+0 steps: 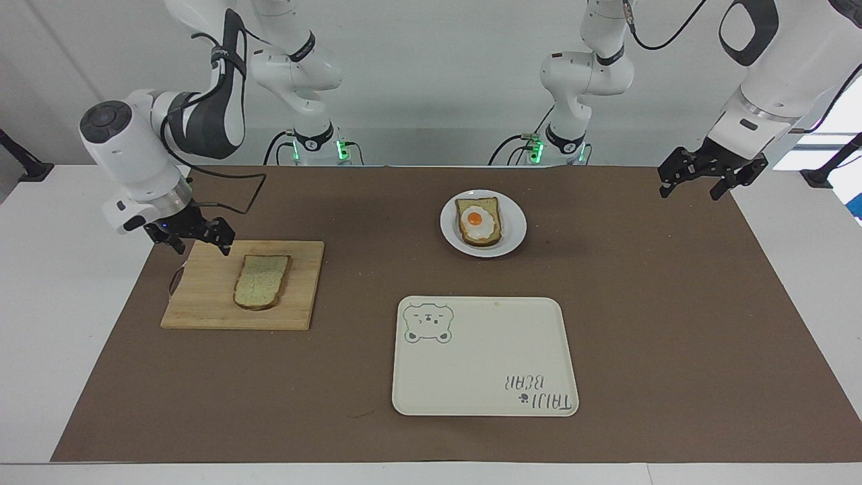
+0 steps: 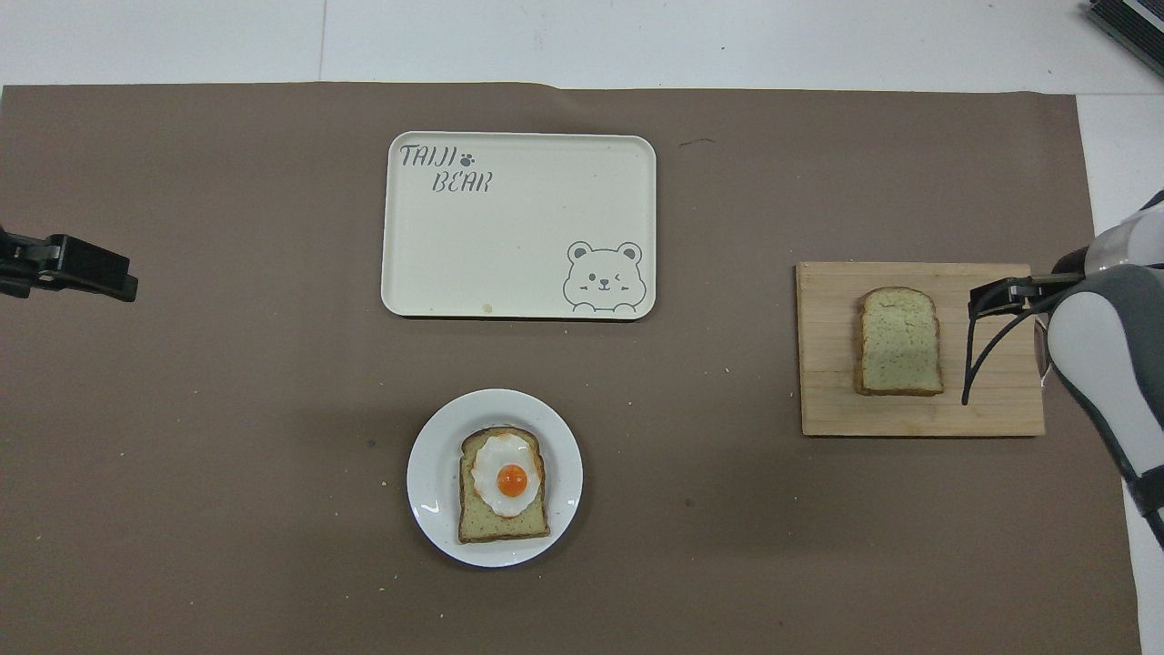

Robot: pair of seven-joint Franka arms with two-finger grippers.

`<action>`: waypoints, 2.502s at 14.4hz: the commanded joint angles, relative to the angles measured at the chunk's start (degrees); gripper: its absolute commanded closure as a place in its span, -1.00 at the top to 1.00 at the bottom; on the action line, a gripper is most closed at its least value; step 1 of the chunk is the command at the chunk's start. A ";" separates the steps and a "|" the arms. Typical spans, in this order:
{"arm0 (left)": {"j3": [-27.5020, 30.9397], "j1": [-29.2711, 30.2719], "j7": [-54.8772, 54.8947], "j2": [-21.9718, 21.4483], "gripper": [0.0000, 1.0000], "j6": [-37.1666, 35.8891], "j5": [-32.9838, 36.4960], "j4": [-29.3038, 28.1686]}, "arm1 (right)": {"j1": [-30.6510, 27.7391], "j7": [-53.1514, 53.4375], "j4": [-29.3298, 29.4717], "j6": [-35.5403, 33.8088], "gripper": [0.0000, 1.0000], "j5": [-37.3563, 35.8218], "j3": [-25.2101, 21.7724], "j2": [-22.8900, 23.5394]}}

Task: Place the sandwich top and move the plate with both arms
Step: 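Reach the right gripper to the bread slice on the wooden board and grasp it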

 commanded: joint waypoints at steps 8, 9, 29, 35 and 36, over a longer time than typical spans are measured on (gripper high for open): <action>-0.22 0.53 0.75 -0.54 1.00 -0.90 -0.81 -0.29 | -2.22 -9.23 -6.98 9.44 1.00 9.26 0.68 3.43; -0.14 0.53 0.75 -0.54 1.00 -0.81 -0.81 -0.29 | -2.31 -10.46 -6.98 9.53 1.00 10.04 0.68 3.78; -0.14 0.53 0.75 -0.54 1.00 -0.90 -0.81 -0.29 | -2.14 -10.65 -8.74 14.10 -1.00 14.88 0.59 6.77; -0.14 0.53 0.75 -0.54 1.00 -0.81 -0.81 -0.29 | -2.23 -10.56 -8.74 14.10 -1.00 14.88 0.50 6.77; -0.14 0.53 0.75 -0.54 1.00 -0.90 -0.81 -0.29 | -2.23 -10.56 -8.65 14.10 -1.00 14.88 0.50 6.77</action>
